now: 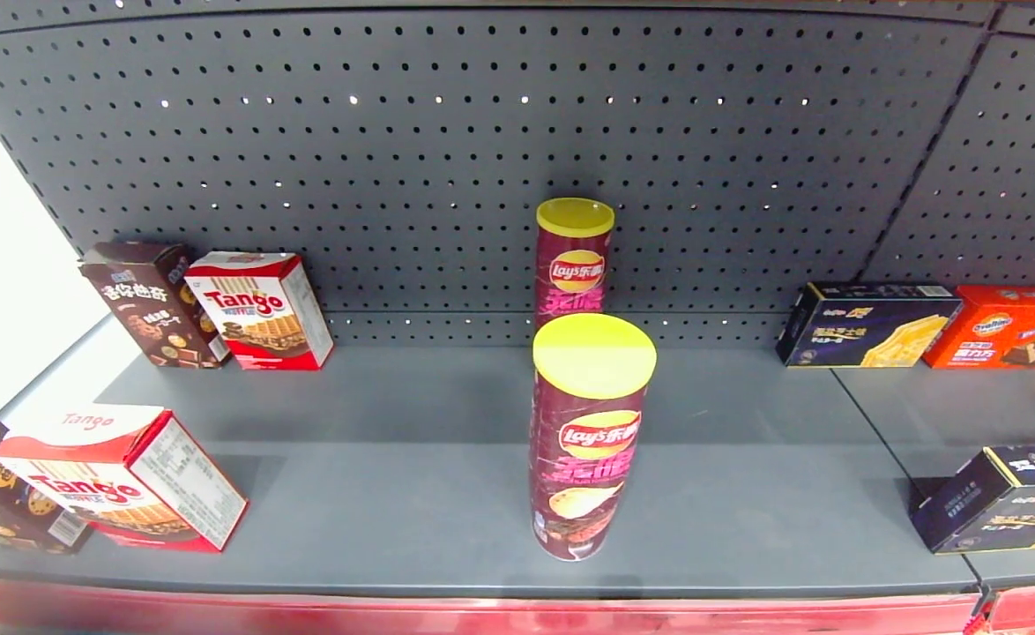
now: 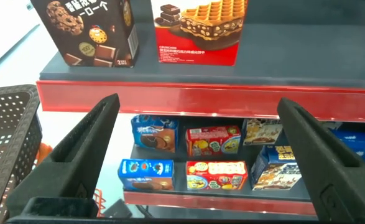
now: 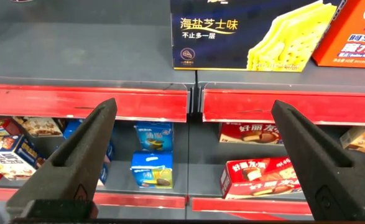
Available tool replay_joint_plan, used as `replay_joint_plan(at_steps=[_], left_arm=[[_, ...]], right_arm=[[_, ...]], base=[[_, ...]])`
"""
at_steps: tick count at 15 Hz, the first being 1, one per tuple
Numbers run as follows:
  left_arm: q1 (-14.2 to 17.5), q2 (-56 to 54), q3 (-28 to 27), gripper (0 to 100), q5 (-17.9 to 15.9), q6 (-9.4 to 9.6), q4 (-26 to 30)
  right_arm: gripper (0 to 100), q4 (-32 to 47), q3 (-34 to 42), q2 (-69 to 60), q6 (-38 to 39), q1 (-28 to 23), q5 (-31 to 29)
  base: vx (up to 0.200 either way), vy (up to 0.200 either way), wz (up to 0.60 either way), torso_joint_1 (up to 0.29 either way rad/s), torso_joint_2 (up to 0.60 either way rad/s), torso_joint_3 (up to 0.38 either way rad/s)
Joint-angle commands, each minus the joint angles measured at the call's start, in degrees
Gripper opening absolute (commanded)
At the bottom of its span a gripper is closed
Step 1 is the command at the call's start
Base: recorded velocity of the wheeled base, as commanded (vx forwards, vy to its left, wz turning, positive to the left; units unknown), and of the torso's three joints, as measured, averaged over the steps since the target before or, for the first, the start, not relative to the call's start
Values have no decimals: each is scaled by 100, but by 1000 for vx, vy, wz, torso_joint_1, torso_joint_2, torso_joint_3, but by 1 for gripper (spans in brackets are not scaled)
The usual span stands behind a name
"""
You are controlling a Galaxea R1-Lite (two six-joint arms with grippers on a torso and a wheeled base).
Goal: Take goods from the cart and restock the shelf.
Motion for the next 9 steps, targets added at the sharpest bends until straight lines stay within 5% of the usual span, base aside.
replay_joint_plan(at_steps=[1, 9], left_arm=[[5, 9, -2, 100, 4, -6, 0], [5, 9, -2, 100, 4, -6, 0]], right_arm=[[100, 2, 1, 7, -4, -1, 4], [100, 2, 1, 7, -4, -1, -5]], base=[[0, 0, 0, 0, 0, 0], [0, 0, 0, 0, 0, 0]])
